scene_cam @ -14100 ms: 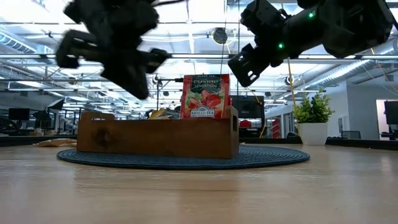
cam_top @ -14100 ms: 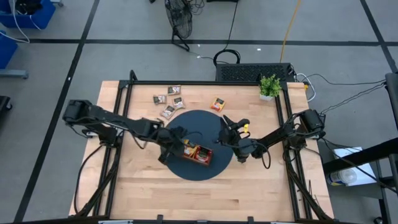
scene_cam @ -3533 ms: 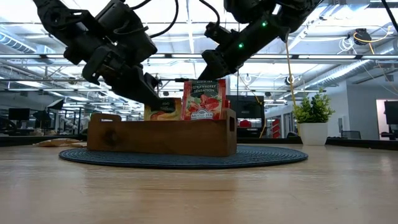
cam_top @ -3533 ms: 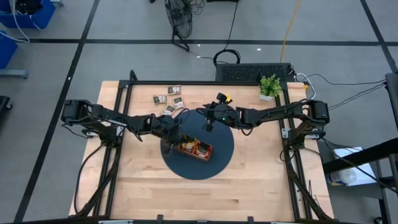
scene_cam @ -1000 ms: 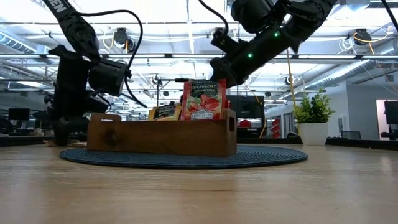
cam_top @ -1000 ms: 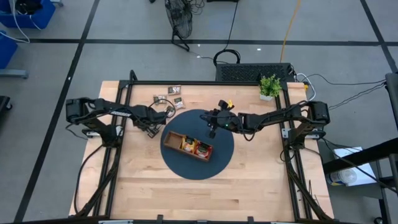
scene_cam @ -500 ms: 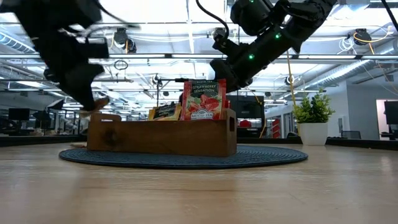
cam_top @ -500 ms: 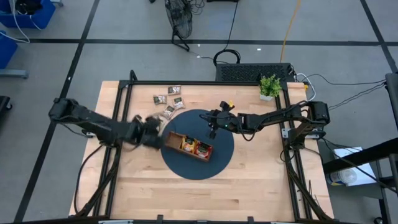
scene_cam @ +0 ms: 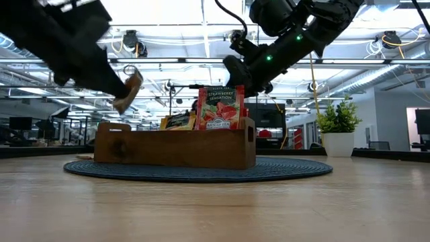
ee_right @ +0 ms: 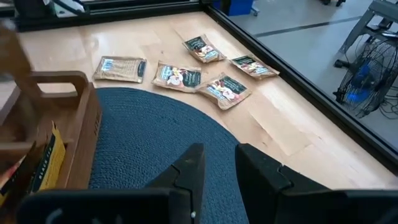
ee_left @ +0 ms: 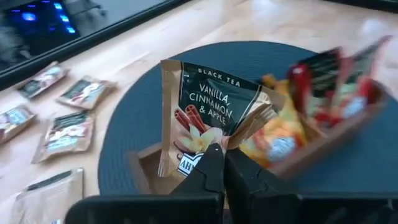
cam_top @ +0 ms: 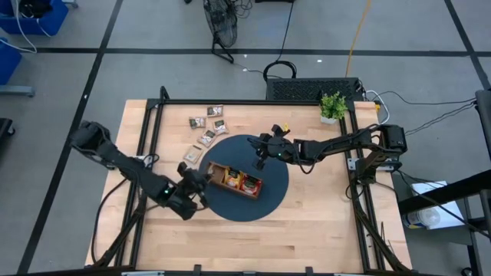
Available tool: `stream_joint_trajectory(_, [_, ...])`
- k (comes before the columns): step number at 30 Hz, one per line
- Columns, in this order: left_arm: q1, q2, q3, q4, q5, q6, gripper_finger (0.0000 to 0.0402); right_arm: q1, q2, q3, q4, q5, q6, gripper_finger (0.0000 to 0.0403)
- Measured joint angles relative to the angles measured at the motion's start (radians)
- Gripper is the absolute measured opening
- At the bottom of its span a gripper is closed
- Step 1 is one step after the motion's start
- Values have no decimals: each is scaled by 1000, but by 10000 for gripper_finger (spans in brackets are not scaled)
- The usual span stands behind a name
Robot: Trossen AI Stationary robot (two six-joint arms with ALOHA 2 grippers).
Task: Pick & Place Tea
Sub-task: Put the brown tea bag into the left section of the wooden organizer
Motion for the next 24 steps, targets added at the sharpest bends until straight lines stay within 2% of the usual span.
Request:
stream_joint_trajectory(7, [77, 107, 0, 26, -47, -98, 6, 20, 0, 0, 31, 0, 0, 77])
stream_joint_trajectory(15, [101, 161, 0, 138, -42, -40, 6, 33, 0, 0, 39, 0, -18, 77])
stream_joint_trajectory(24, [130, 166, 0, 133, -15, -59, 60, 33, 0, 0, 34, -1, -19, 77])
